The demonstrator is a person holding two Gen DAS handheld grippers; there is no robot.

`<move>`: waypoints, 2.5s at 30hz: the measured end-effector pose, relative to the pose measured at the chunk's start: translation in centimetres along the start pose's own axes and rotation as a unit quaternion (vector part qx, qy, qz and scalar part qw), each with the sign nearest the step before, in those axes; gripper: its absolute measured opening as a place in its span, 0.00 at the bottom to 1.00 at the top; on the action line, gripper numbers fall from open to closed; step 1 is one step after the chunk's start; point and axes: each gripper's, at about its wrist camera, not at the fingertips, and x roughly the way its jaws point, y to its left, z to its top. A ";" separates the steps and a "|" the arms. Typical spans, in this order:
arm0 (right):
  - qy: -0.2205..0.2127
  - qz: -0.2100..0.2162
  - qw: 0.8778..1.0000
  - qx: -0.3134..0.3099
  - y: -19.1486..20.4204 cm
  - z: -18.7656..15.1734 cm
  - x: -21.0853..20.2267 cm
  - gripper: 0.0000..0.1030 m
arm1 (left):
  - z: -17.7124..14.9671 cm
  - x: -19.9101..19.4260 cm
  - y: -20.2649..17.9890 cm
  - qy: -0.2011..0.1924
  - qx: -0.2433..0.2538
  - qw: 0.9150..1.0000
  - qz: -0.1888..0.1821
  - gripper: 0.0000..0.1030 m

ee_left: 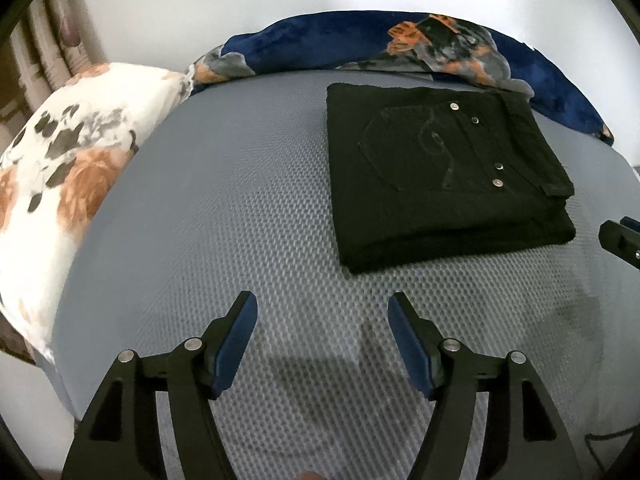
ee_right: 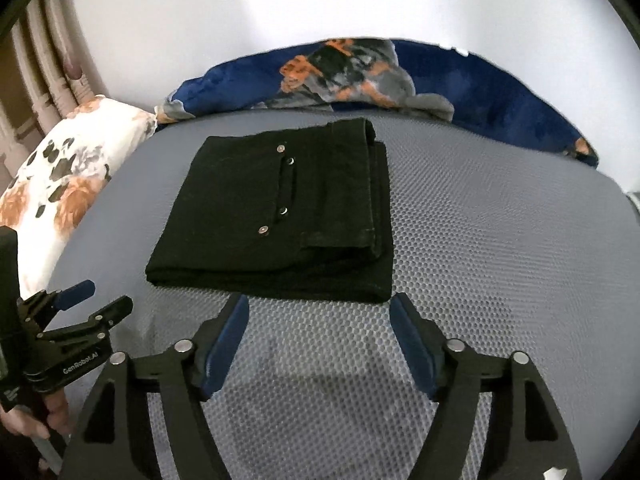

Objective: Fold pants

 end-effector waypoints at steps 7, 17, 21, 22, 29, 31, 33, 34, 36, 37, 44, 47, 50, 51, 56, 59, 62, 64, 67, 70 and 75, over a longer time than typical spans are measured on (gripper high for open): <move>-0.033 -0.012 0.999 -0.003 1.4 -1.0 -2.6 0.80 | -1.6 -1.2 0.6 -0.003 -0.019 1.000 0.017 0.66; -0.052 -0.026 0.998 -0.014 3.5 -2.6 -3.6 0.87 | -2.9 -2.4 1.5 -0.008 -0.036 0.999 0.020 0.67; -0.049 -0.022 0.998 -0.010 3.7 -3.0 -3.5 0.88 | -3.1 -2.7 1.7 -0.010 -0.040 0.999 0.019 0.67; -0.049 -0.022 0.998 -0.011 3.8 -3.1 -3.4 0.88 | -3.1 -2.8 1.7 -0.011 -0.040 0.999 0.020 0.67; -0.052 -0.028 0.998 -0.016 4.2 -3.6 -3.3 0.88 | -3.2 -3.2 1.5 -0.017 -0.038 0.999 0.022 0.67; -0.049 -0.028 0.998 -0.017 4.2 -3.6 -3.2 0.88 | -3.2 -3.2 1.5 -0.018 -0.037 0.999 0.022 0.67; -0.046 -0.030 0.998 -0.016 4.3 -3.7 -3.0 0.88 | -3.2 -3.2 1.5 -0.018 -0.038 0.999 0.023 0.67; -0.045 -0.028 0.998 -0.016 4.4 -3.7 -2.9 0.88 | -3.2 -3.2 1.5 -0.018 -0.038 0.999 0.022 0.67; -0.040 -0.027 0.999 -0.015 4.4 -3.7 -2.7 0.88 | -3.2 -3.2 1.5 -0.017 -0.038 0.999 0.023 0.67; -0.038 -0.026 0.999 -0.014 4.4 -3.7 -2.6 0.88 | -3.2 -3.2 1.5 -0.018 -0.038 0.999 0.022 0.67; -0.022 -0.025 0.999 -0.010 4.5 -4.1 -1.7 0.88 | -3.3 -3.2 1.3 -0.018 -0.035 0.999 0.021 0.66; -0.017 -0.028 0.999 -0.011 4.5 -4.3 -1.4 0.88 | -3.3 -3.2 1.2 -0.017 -0.033 0.999 0.021 0.66; -0.016 -0.031 0.999 -0.011 4.5 -4.3 -1.2 0.88 | -3.3 -3.3 1.2 -0.017 -0.031 0.999 0.020 0.67; -0.016 -0.032 0.999 -0.011 4.4 -4.3 -1.2 0.88 | -3.3 -3.3 1.1 -0.018 -0.031 0.999 0.021 0.67; -0.016 -0.036 0.999 -0.010 4.2 -4.3 -1.1 0.88 | -3.3 -3.4 1.1 -0.018 -0.030 0.999 0.020 0.67; -0.016 -0.037 0.999 -0.009 4.2 -4.3 -1.1 0.88 | -3.3 -3.4 1.0 -0.018 -0.030 0.999 0.021 0.67; -0.017 -0.040 0.999 -0.007 4.1 -4.3 -1.1 0.88 | -3.3 -3.4 0.9 -0.018 -0.029 0.999 0.021 0.67; -0.017 -0.039 0.999 -0.005 4.0 -4.3 -1.1 0.88 | -3.3 -3.4 0.9 -0.018 -0.029 0.999 0.022 0.67; -0.016 -0.042 0.999 -0.005 4.0 -4.3 -1.1 0.88 | -3.3 -3.4 0.9 -0.018 -0.028 0.999 0.022 0.67; -0.014 -0.044 0.999 -0.005 3.9 -4.4 -1.0 0.88 | -3.3 -3.4 0.8 -0.018 -0.028 0.999 0.021 0.67; -0.013 -0.045 0.999 -0.006 3.9 -4.4 -1.0 0.88 | -3.4 -3.3 0.8 -0.018 -0.028 0.999 0.021 0.67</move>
